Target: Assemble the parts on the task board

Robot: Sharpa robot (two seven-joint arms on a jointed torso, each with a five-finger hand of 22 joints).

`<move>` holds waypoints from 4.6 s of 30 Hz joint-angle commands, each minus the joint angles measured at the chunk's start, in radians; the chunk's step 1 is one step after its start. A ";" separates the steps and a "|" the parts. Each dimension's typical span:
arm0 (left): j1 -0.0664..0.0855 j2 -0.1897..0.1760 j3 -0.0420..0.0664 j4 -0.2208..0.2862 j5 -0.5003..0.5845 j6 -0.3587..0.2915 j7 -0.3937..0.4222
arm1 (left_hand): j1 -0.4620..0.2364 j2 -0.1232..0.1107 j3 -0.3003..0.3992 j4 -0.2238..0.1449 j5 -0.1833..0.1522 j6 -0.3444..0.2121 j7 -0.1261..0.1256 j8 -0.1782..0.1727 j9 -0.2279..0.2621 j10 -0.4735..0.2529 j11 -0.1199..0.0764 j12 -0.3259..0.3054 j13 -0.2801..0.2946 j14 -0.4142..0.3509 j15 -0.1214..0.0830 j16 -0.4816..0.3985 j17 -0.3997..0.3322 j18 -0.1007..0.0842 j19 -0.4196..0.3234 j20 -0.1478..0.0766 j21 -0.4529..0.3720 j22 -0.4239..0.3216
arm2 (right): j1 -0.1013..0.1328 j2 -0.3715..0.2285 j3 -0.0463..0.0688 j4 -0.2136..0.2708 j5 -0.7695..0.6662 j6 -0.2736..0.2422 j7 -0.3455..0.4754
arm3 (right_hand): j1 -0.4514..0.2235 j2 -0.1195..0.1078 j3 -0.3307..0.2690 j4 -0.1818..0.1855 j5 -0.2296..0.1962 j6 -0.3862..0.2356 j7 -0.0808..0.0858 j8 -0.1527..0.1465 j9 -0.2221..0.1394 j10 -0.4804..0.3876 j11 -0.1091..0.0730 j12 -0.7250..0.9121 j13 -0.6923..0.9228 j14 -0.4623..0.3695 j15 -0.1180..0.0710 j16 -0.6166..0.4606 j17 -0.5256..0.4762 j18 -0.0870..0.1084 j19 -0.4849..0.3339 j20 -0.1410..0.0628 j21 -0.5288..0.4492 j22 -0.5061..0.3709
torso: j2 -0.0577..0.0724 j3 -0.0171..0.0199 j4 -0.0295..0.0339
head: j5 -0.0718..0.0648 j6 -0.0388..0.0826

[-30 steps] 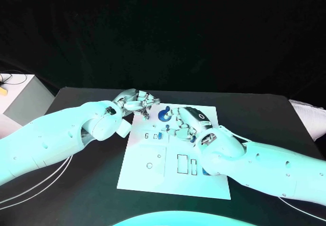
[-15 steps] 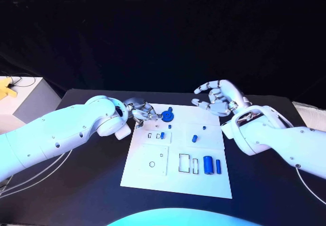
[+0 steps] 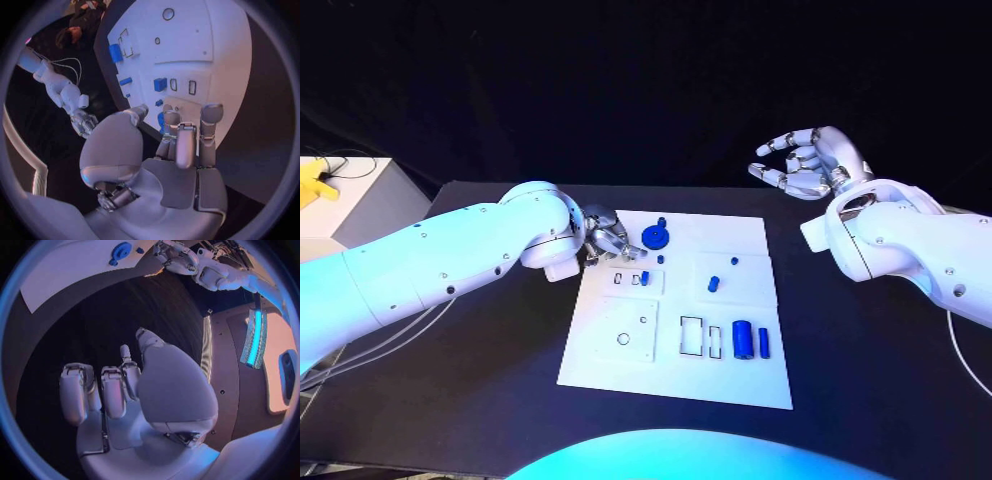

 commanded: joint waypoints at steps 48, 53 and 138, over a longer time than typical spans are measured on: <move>0.041 0.101 -0.049 -0.062 -0.044 0.205 -0.070 | 0.009 0.048 -0.048 -0.003 0.002 -0.016 0.008 -0.041 0.016 -0.049 0.009 -0.030 -0.043 0.002 0.017 -0.001 0.020 -0.015 -0.012 0.011 0.012 0.013 | 0.005 0.024 0.000 -0.041 -0.005 0.087 -0.034 | -0.026 -0.005 0.007 0.004 -0.011 -0.032 0.011 -0.017 -0.006 -0.015 0.008 -0.015 0.105 0.087 0.008 -0.006 0.200 0.011 0.054 0.002 -0.023 0.172 | 0.006 -0.0035 0.0011 | -0.015 -0.026; 0.041 0.103 -0.049 -0.060 -0.039 0.196 -0.063 | 0.041 0.064 -0.024 -0.004 0.002 -0.011 0.007 -0.041 0.022 -0.053 0.009 -0.029 -0.043 0.001 0.017 -0.001 0.020 -0.015 -0.015 0.012 0.013 0.014 | 0.005 0.028 0.000 -0.043 -0.014 0.096 -0.042 | -0.028 -0.004 0.007 0.004 -0.014 -0.032 0.011 -0.017 -0.006 -0.015 0.008 -0.014 0.105 0.087 0.008 -0.007 0.198 0.012 0.053 0.003 -0.025 0.170 | 0.006 -0.0036 0.0015 | -0.015 -0.029; 0.040 0.042 -0.047 0.009 0.054 0.102 -0.022 | 0.012 0.032 0.620 -0.260 0.036 -0.021 -0.014 0.086 0.180 -0.029 -0.013 0.000 -0.041 0.022 -0.002 0.025 0.067 -0.022 -0.006 0.000 0.075 0.082 | -0.011 0.029 -0.005 -0.056 -0.021 0.158 -0.057 | -0.070 0.026 0.008 0.006 -0.046 -0.027 0.010 -0.015 -0.004 -0.015 0.008 -0.012 0.104 0.084 0.009 -0.013 0.189 0.015 0.048 0.005 -0.042 0.161 | 0.008 -0.0011 0.0026 | -0.013 -0.041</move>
